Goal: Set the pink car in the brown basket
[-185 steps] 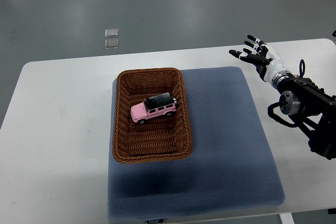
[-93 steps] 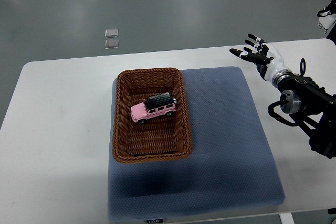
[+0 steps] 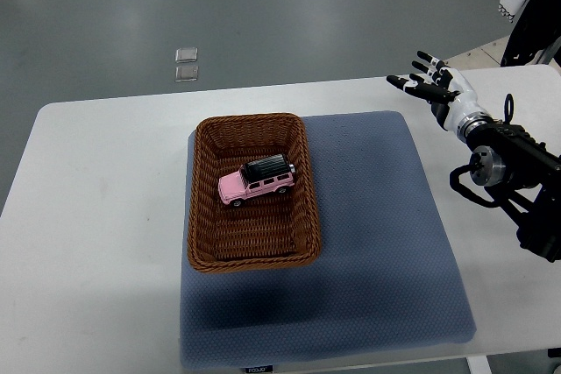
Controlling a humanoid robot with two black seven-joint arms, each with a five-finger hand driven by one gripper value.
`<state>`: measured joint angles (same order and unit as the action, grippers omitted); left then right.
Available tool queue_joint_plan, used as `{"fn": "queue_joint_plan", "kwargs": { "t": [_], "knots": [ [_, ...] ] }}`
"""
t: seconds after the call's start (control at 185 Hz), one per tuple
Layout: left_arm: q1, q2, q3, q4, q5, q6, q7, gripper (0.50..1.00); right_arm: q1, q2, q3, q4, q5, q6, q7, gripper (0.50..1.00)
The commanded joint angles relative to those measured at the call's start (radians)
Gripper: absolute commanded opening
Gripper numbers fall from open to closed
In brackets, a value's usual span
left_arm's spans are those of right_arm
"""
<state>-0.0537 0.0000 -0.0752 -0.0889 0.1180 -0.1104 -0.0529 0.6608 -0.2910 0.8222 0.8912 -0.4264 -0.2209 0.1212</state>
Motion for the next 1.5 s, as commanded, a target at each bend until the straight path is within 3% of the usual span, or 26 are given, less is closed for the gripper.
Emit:
{"fn": "queue_joint_plan", "kwargs": {
  "t": [0.0, 1.496],
  "knots": [
    [0.0, 0.0, 0.0, 0.0, 0.0, 0.0, -0.001, 1.0, -0.001, 0.001, 0.0, 0.0, 0.0, 0.0, 0.0, 0.915],
    [0.0, 0.0, 0.0, 0.0, 0.0, 0.0, 0.001, 1.0, 0.006, -0.007, 0.0, 0.0, 0.0, 0.006, 0.0, 0.915]
  ]
}}
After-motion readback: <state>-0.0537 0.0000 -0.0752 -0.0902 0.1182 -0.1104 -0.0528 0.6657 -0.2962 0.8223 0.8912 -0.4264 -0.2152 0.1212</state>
